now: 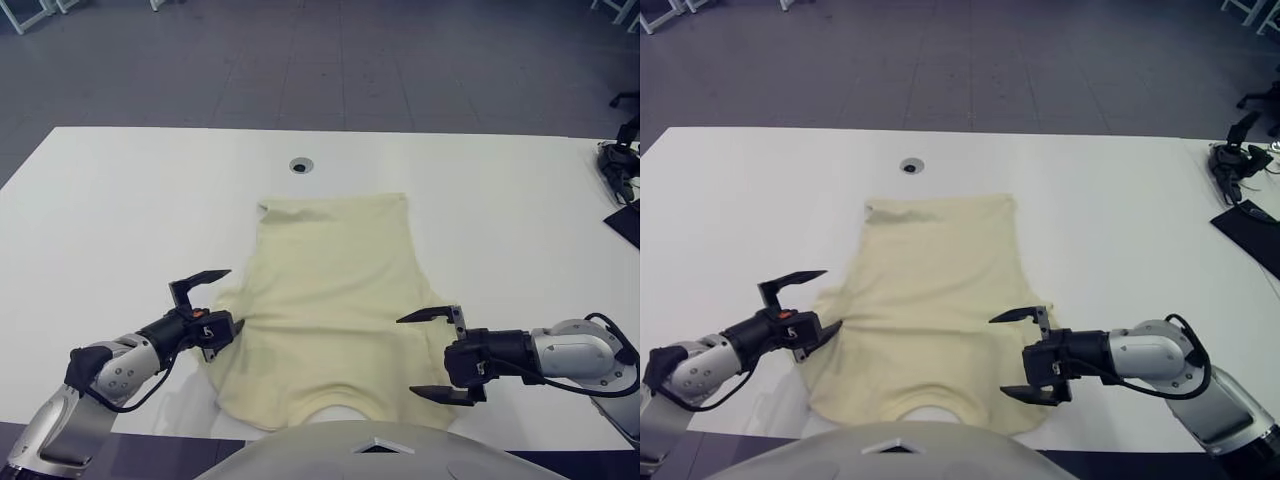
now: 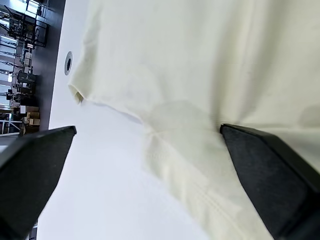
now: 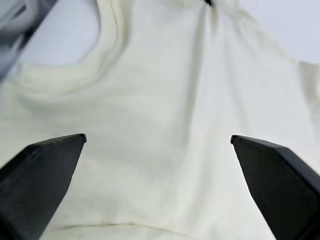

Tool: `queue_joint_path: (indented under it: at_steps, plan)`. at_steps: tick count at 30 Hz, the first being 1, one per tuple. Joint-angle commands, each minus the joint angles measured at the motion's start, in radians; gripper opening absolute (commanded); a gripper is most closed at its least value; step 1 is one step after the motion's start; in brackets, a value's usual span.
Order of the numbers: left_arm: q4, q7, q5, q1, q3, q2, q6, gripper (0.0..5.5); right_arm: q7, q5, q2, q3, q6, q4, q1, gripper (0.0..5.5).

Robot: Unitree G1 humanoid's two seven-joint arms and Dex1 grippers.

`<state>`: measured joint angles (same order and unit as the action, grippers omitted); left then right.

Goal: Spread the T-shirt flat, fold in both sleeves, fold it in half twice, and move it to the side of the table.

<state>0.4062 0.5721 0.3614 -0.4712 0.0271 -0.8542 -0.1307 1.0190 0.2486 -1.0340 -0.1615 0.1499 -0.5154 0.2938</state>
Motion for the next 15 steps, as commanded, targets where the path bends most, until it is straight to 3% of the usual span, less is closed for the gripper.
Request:
queue_joint_path:
  at_steps: [1, 7, 12, 15]
  plan:
    - [0.003, 0.038, -0.036, -0.012, 0.007, 0.002, 0.016, 5.38, -0.018, 0.121, 0.073, 0.04, -0.07, -0.008, -0.071, 5.4]
    - [0.041, 0.027, -0.117, 0.04, 0.07, 0.036, 0.029, 5.38, -0.134, 0.102, 0.233, 0.043, -0.111, 0.07, -0.187, 5.4]
    - [0.248, 0.016, -0.502, 0.01, 0.15, 0.184, 0.115, 5.38, -0.299, 0.19, 0.403, 0.137, -0.139, 0.093, -0.273, 5.4]
    - [0.295, -0.082, -0.66, 0.001, 0.2, 0.303, 0.209, 5.38, -0.395, 0.186, 0.48, 0.171, -0.147, 0.102, -0.291, 5.4]
